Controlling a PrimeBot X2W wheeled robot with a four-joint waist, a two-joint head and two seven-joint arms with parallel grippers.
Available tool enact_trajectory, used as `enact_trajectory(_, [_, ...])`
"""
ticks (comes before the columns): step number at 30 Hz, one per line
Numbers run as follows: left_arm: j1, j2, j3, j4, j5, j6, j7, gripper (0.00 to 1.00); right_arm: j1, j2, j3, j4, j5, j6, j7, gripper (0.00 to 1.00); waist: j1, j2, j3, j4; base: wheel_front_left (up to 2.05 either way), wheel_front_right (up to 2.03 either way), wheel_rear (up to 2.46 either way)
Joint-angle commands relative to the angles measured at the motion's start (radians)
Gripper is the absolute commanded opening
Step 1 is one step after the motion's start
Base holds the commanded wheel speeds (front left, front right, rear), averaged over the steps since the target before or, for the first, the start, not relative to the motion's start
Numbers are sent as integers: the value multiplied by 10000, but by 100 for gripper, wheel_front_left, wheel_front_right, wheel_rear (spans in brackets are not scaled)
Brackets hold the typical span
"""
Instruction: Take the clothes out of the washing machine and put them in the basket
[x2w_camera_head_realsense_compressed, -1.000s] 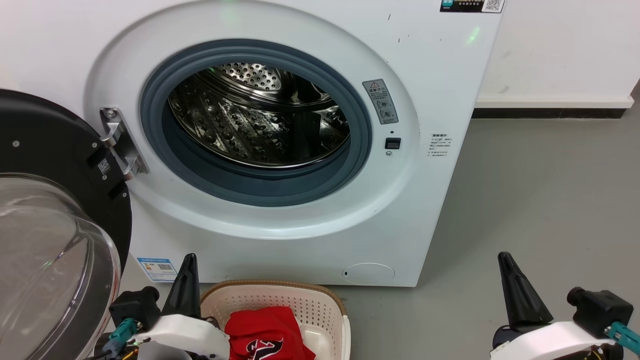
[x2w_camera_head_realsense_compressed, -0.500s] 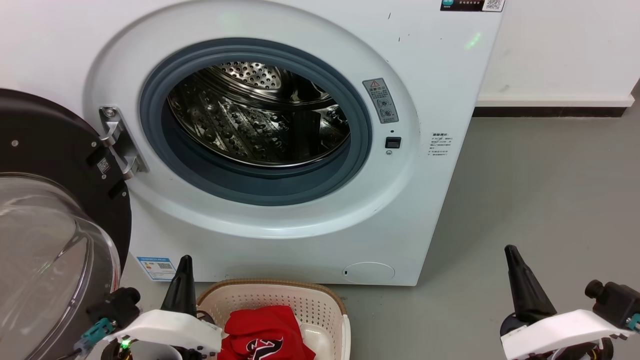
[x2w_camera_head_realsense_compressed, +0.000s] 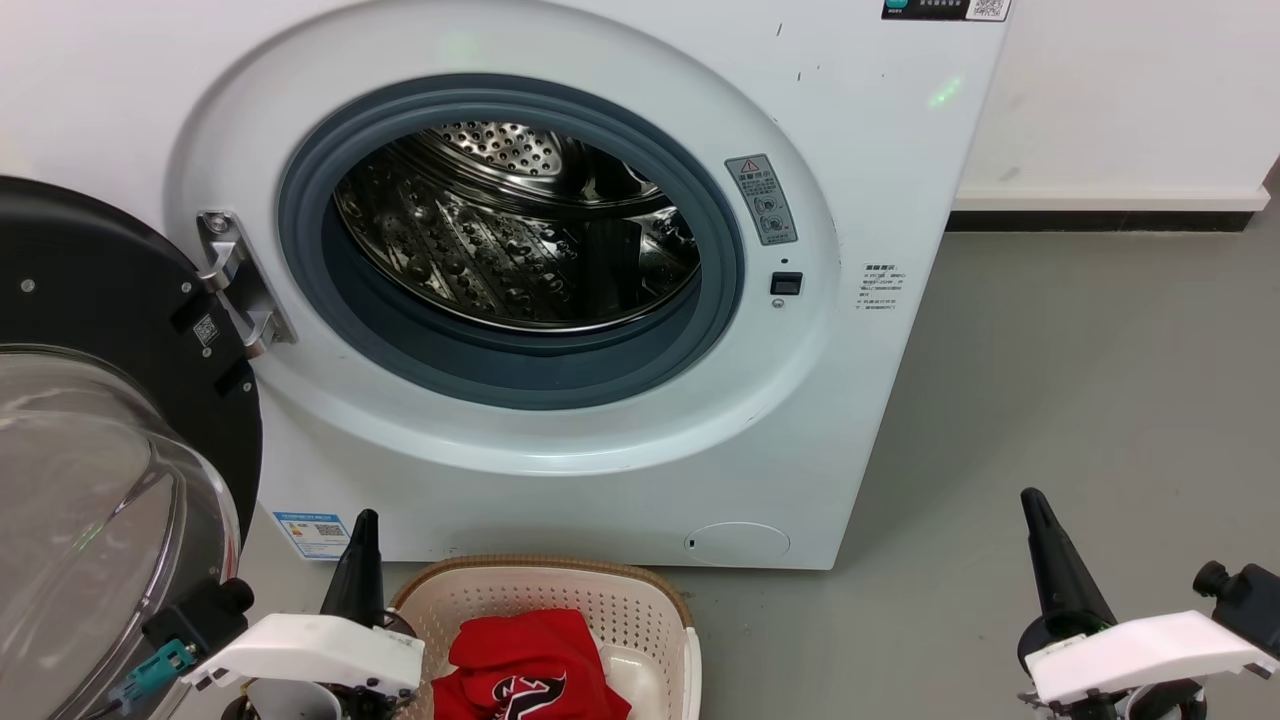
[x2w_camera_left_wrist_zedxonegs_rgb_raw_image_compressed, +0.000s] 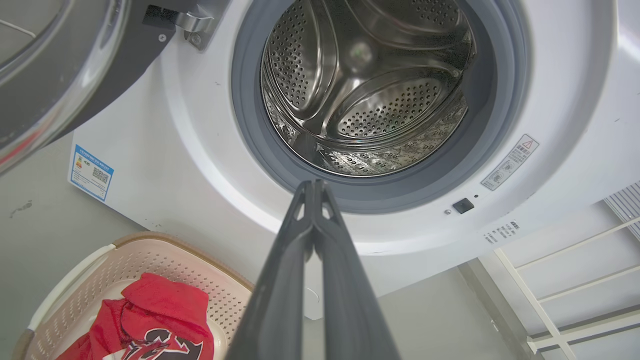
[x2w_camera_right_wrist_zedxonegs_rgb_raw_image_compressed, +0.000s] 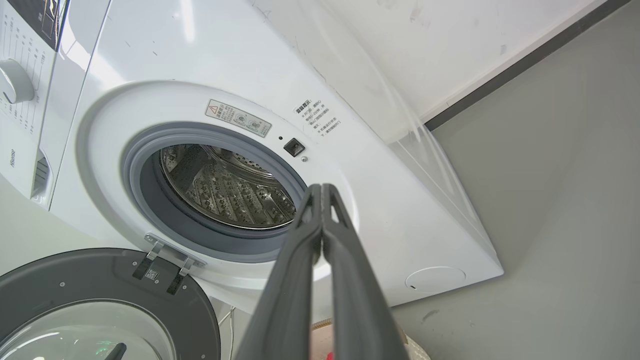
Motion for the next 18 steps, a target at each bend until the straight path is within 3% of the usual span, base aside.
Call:
enact_trajectory(1, [-307,20,85,-91,-303,-78,65,0,-367,-76,-40,-40,331,-1,52,0,-1,0,3,0,0,0,0])
enact_trajectory(18, [-400,-22,336,-40,-2444,-254,595,0,-604,-105,-227,320,2436,-1,377,0,-1,0,42,-5,0,0,0])
